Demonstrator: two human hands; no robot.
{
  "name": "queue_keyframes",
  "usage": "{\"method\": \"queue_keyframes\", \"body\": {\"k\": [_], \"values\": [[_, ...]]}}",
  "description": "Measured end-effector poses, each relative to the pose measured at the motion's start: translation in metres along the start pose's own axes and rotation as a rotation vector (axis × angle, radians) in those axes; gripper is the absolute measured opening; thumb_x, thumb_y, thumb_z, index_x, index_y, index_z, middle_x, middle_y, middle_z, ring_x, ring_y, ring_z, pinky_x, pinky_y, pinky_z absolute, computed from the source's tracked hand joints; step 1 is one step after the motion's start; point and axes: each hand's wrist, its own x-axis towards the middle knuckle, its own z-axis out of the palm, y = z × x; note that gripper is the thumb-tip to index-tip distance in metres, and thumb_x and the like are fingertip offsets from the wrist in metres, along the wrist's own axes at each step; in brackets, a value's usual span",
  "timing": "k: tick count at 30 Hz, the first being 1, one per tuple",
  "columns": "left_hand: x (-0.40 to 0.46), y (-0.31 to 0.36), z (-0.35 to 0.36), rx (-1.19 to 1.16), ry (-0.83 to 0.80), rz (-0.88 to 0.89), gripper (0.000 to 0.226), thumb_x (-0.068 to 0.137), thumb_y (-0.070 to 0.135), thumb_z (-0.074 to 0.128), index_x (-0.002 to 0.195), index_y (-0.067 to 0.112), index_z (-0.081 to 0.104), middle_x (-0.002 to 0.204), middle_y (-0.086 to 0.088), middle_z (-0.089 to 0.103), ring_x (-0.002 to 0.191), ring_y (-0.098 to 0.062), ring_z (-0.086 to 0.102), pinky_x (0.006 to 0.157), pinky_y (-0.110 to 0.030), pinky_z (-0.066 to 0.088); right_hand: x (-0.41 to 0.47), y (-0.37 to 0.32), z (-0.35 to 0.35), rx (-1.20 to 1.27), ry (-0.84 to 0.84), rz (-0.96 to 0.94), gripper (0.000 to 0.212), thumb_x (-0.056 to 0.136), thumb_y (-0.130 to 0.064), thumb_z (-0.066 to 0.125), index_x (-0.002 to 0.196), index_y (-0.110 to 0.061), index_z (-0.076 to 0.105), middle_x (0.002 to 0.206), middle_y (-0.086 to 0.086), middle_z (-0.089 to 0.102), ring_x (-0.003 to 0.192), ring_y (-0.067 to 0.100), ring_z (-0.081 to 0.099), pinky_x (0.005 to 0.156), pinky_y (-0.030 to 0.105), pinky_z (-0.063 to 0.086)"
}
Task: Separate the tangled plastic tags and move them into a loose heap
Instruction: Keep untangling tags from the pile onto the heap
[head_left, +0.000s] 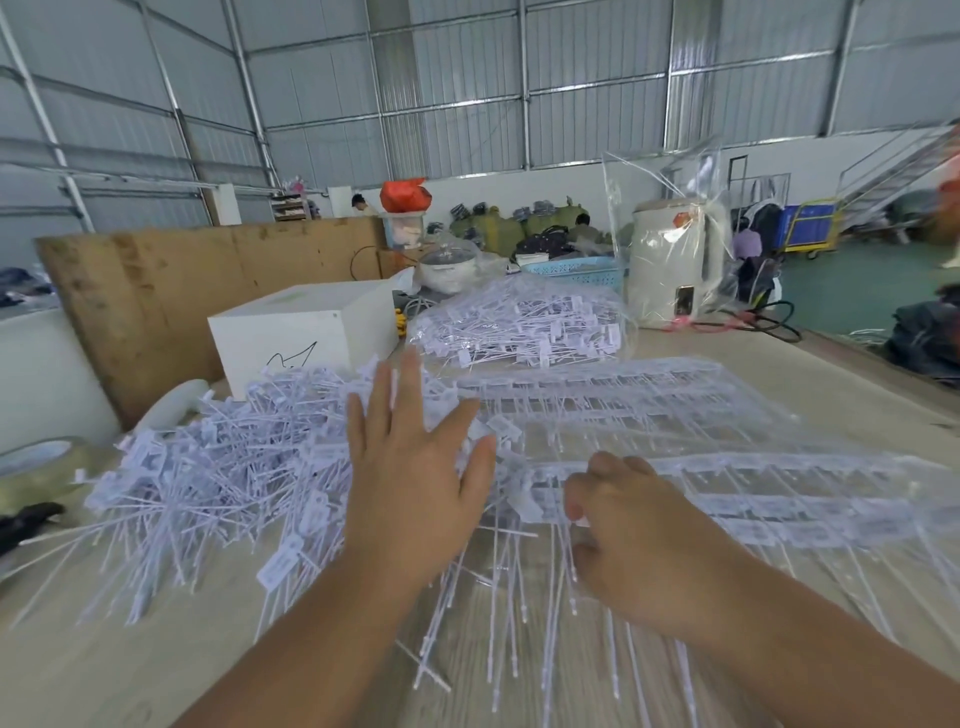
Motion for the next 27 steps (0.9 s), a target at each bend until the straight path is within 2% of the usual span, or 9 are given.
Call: {"method": "queue_keyframes", "body": {"k": [2, 4, 7, 11, 12, 15, 21, 24, 27], "values": [[-0.002, 0.011, 0.0, -0.148, -0.016, 0.178, 0.047, 0.095, 0.047, 0.038, 0.12, 0.021, 0.069, 0.15, -0.013, 0.042, 0.141, -0.033, 0.035, 0.116, -0.057, 0.023, 0.0, -0.001, -0.002, 0.019, 0.013, 0.009, 0.009, 0.09, -0.021, 0.05, 0.097, -0.021, 0.056, 0.101, -0.001, 0.05, 0.099, 0.018, 0.048, 0.079, 0.029, 0.045], [-0.004, 0.023, 0.002, -0.275, -0.229, 0.304, 0.042, 0.093, 0.042, 0.041, 0.112, 0.017, 0.07, 0.132, -0.004, 0.058, 0.125, -0.021, 0.049, 0.109, -0.045, 0.036, 0.0, -0.002, -0.002, 0.022, -0.035, 0.021, 0.009, 0.088, -0.019, 0.049, 0.079, -0.019, 0.051, 0.089, -0.001, 0.051, 0.091, 0.02, 0.051, 0.067, 0.028, 0.044], [0.0, 0.032, 0.009, -0.241, -0.507, 0.426, 0.013, 0.088, 0.023, 0.054, 0.092, 0.014, 0.062, 0.092, 0.003, 0.059, 0.092, -0.013, 0.052, 0.091, -0.037, 0.043, 0.002, 0.001, 0.003, -0.028, -0.059, -0.022, 0.021, 0.09, -0.019, 0.05, 0.104, -0.013, 0.063, 0.107, 0.006, 0.056, 0.11, 0.025, 0.048, 0.088, 0.033, 0.047], [0.012, 0.028, 0.008, -0.1, -0.57, 0.418, 0.007, 0.075, 0.019, 0.051, 0.078, 0.022, 0.046, 0.079, 0.001, 0.056, 0.083, -0.018, 0.051, 0.083, -0.035, 0.042, 0.003, 0.004, 0.006, -0.022, -0.017, -0.035, 0.032, 0.094, -0.022, 0.046, 0.123, -0.016, 0.059, 0.12, 0.004, 0.048, 0.115, 0.025, 0.04, 0.1, 0.04, 0.041], [0.013, 0.023, 0.011, -0.088, -0.554, 0.411, 0.004, 0.074, 0.021, 0.049, 0.078, 0.019, 0.05, 0.078, 0.002, 0.056, 0.082, -0.017, 0.05, 0.084, -0.035, 0.041, 0.003, 0.005, 0.007, -0.026, -0.015, -0.036, 0.031, 0.094, -0.023, 0.046, 0.122, -0.015, 0.057, 0.12, 0.004, 0.048, 0.116, 0.025, 0.039, 0.101, 0.039, 0.04], [0.007, 0.013, 0.014, -0.04, -0.494, 0.364, 0.032, 0.073, 0.035, 0.035, 0.083, 0.021, 0.062, 0.078, 0.01, 0.055, 0.085, -0.01, 0.045, 0.096, -0.031, 0.034, 0.005, 0.005, 0.013, -0.094, 0.003, -0.029, 0.027, 0.095, -0.024, 0.046, 0.118, -0.014, 0.056, 0.12, 0.005, 0.046, 0.115, 0.026, 0.039, 0.101, 0.038, 0.036], [0.0, 0.0, 0.017, -0.039, -0.432, 0.268, 0.04, 0.084, 0.052, 0.031, 0.093, 0.029, 0.063, 0.09, 0.02, 0.057, 0.099, -0.003, 0.043, 0.108, -0.03, 0.023, 0.01, 0.005, 0.015, -0.127, 0.03, 0.036, 0.033, 0.091, -0.023, 0.052, 0.124, -0.016, 0.052, 0.121, 0.006, 0.04, 0.116, 0.026, 0.037, 0.101, 0.038, 0.031], [-0.004, 0.0, 0.02, -0.004, -0.435, 0.281, 0.031, 0.089, 0.046, 0.042, 0.107, 0.032, 0.063, 0.106, 0.021, 0.058, 0.114, -0.003, 0.038, 0.107, -0.021, 0.001, 0.009, 0.004, 0.013, -0.103, 0.044, 0.057, 0.035, 0.089, -0.022, 0.052, 0.124, -0.018, 0.052, 0.12, 0.006, 0.04, 0.117, 0.027, 0.036, 0.101, 0.038, 0.031], [-0.006, 0.0, 0.021, -0.028, -0.438, 0.272, 0.027, 0.093, 0.034, 0.046, 0.116, 0.036, 0.061, 0.114, 0.024, 0.053, 0.121, -0.002, 0.033, 0.116, -0.032, -0.001, 0.008, 0.007, 0.007, -0.083, 0.04, 0.069, 0.034, 0.088, -0.023, 0.055, 0.121, -0.018, 0.052, 0.119, 0.005, 0.039, 0.116, 0.025, 0.035, 0.102, 0.038, 0.033]]}}
